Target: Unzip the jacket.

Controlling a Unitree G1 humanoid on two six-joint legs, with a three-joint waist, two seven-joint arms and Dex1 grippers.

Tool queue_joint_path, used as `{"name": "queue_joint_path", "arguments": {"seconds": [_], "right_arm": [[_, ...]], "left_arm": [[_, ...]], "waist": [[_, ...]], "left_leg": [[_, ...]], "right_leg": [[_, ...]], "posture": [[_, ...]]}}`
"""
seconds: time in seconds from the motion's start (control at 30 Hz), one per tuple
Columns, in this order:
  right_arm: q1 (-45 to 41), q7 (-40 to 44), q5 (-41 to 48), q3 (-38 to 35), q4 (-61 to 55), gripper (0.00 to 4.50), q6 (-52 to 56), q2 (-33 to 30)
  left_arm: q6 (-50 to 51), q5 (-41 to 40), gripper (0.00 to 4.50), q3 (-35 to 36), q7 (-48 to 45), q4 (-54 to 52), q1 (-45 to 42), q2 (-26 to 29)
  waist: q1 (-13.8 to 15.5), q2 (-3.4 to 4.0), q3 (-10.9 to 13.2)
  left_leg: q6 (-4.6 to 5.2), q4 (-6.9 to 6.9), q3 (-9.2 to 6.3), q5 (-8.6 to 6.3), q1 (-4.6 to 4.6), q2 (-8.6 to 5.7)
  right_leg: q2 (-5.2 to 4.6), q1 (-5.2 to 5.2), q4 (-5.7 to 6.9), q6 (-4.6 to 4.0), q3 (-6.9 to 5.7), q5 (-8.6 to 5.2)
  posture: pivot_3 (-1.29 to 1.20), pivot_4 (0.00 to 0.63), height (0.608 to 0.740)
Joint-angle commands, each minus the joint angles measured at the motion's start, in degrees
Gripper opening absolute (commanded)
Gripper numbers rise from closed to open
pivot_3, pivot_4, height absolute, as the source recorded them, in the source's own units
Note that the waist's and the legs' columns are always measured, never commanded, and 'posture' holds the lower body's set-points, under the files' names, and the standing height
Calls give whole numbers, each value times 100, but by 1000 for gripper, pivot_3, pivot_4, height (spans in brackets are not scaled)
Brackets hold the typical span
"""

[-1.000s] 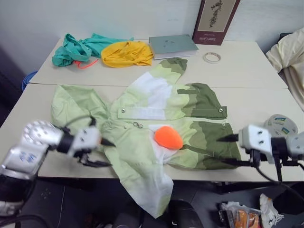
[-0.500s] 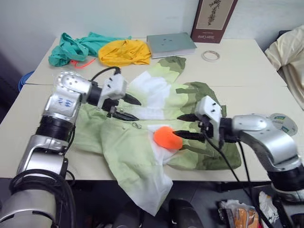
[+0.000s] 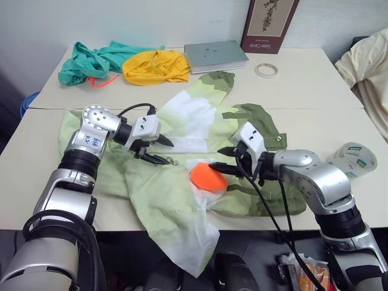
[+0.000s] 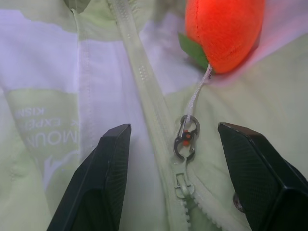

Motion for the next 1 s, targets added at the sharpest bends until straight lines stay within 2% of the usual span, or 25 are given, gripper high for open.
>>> {"name": "queue_joint_path", "arguments": {"seconds": [0.03,0.2,0.4,0.57,0.67,0.9,0.93,1.0], "right_arm": [[158,-199,471,-439,-763,2979,340,134],[452,-372,873,-630,-1118,2979,706,226],[571,-539,469,-307,-624,2979,339,259],[695,-433,110,115,-227,2979,46,176],[779,-372,88,152,-189,2401,-29,178],[911,-282,288,-205,-458,213,2,65],[899,-270,416,-404,-540,17,87,10],[889,-251,599,-789,-624,17,154,-132]], "left_arm": [[296,-252,2992,268,-183,-599,217,216],[-23,53,2992,215,64,-739,588,399],[-881,527,2992,131,929,-14,520,59],[-1212,684,2992,113,1196,404,539,-108],[-1299,705,2958,111,1216,497,631,-109],[-1293,665,2958,125,1188,462,794,-62],[-1300,667,2958,125,1198,441,825,-56],[-1301,679,2958,129,1225,406,868,-48]], "waist": [[-5,0,0],[0,0,0],[15,-1,-1],[-4,-4,-2],[-2,-4,-3],[0,-7,-4],[0,-6,-4],[8,-7,-4]], "left_leg": [[0,-1,-2,0,0,0],[0,0,-2,0,1,0],[4,1,2,2,1,-11],[5,-1,6,3,2,-12],[4,0,7,3,2,-11],[5,3,6,3,3,-11],[4,3,6,3,3,-11],[5,3,7,3,3,-11]], "right_leg": [[-3,0,1,0,4,0],[-4,-4,13,0,21,0],[3,-5,17,0,21,0],[5,-10,23,0,15,0],[4,-11,25,0,13,0],[4,-8,26,0,13,0],[4,-8,25,0,13,0],[3,-7,24,0,13,0]], "posture": [[0,150,740],[0,150,740],[0,150,740],[0,150,740],[0,150,740],[0,150,740],[0,150,740],[0,150,740]]}}
